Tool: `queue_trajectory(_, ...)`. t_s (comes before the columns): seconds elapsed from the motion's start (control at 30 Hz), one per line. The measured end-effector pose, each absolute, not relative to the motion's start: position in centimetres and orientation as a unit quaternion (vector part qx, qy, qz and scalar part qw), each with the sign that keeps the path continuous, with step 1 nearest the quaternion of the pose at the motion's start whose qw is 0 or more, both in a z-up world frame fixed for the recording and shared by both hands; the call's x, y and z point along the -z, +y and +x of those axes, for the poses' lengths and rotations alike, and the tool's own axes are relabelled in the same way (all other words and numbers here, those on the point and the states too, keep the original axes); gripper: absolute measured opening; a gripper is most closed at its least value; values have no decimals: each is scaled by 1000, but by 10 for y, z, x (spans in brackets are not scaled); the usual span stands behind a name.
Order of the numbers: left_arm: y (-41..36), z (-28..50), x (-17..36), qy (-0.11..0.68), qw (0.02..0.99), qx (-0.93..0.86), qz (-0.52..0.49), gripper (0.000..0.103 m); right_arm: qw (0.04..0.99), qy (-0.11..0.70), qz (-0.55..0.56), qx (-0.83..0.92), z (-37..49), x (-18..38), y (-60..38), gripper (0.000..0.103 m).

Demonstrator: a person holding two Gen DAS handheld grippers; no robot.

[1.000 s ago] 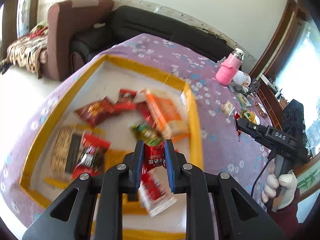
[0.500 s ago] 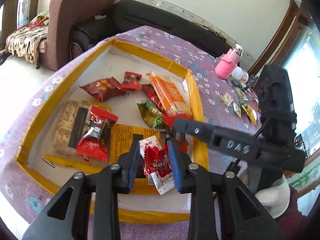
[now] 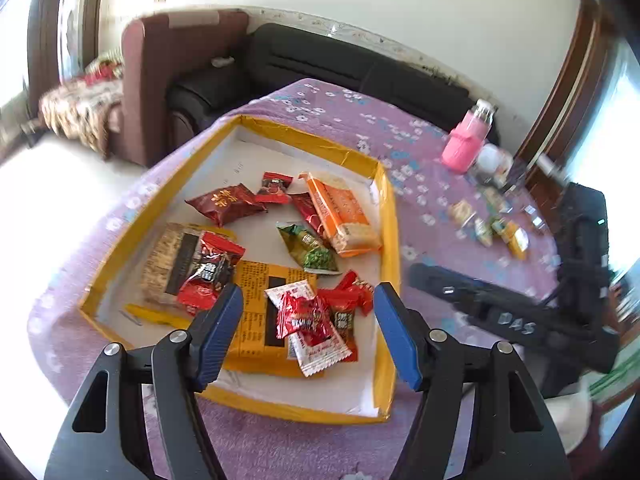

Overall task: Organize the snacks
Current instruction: 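Carry both candies into the tray and open both grippers, then move both grippers to the remaining snacks and grasp a green candy with the right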

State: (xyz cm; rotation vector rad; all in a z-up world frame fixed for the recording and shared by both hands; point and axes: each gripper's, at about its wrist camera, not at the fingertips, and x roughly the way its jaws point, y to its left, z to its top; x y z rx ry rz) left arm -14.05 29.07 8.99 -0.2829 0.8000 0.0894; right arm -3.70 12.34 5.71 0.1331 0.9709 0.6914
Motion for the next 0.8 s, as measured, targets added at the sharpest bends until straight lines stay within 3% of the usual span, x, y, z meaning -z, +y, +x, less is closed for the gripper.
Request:
queue_trajectory(0.47, 221, -143, -105, 383, 921, -72, -13, 67, 844, 451, 118, -264, -40, -49, 17, 47)
queue_trajectory(0.8, 199, -127, -115, 394, 918, 5, -47, 67, 855, 447, 131, -227, -41, -46, -35, 48)
